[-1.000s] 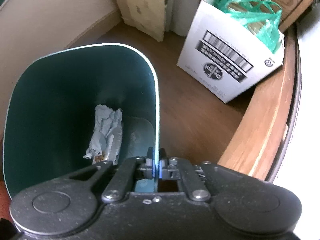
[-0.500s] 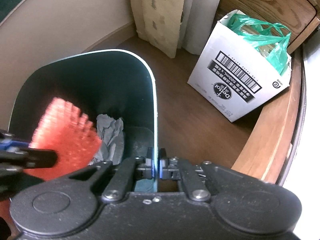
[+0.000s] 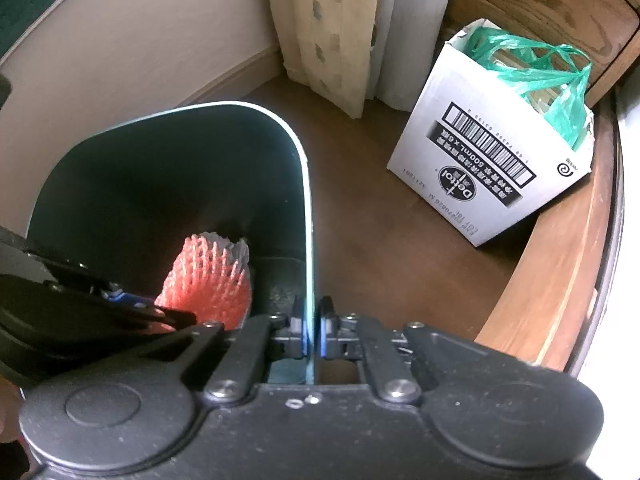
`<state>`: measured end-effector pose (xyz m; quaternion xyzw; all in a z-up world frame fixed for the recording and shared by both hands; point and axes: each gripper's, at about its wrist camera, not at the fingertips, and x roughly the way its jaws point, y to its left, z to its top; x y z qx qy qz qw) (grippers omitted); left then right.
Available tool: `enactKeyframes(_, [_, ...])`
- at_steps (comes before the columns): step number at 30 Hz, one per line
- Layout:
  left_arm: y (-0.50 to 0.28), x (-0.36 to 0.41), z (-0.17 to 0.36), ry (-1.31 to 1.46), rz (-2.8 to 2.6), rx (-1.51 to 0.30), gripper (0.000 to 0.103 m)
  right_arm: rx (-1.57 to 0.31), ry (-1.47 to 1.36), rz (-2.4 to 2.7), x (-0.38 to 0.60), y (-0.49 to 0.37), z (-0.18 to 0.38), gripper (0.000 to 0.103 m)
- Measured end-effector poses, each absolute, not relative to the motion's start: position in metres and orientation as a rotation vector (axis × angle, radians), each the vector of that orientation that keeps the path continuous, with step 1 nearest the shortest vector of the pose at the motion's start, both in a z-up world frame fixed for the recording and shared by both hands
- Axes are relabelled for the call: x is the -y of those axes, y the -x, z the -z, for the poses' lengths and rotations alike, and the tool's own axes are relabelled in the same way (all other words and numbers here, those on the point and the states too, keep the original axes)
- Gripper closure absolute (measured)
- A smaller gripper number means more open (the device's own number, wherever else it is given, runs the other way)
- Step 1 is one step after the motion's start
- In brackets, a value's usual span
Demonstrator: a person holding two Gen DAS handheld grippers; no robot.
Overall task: Collect trash
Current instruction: 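Carry the orange net into the wastebasket and open the left gripper, then lower the left tool to the white sock and close on it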
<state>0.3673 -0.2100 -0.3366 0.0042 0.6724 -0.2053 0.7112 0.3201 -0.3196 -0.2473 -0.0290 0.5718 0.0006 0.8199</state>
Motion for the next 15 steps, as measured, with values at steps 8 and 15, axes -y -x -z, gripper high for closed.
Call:
enactKeyframes(8, [-0.363, 0.196, 0.318, 0.015, 0.470, -1.418, 0.046, -1.225, 0.058, 0.002, 0.322, -0.321, 0.249, 0.098])
enactKeyframes(15, [-0.353, 0.170, 0.290, 0.042, 0.501, -1.341, 0.033, -1.227, 0.090, 0.017, 0.318, -0.320, 0.251, 0.100])
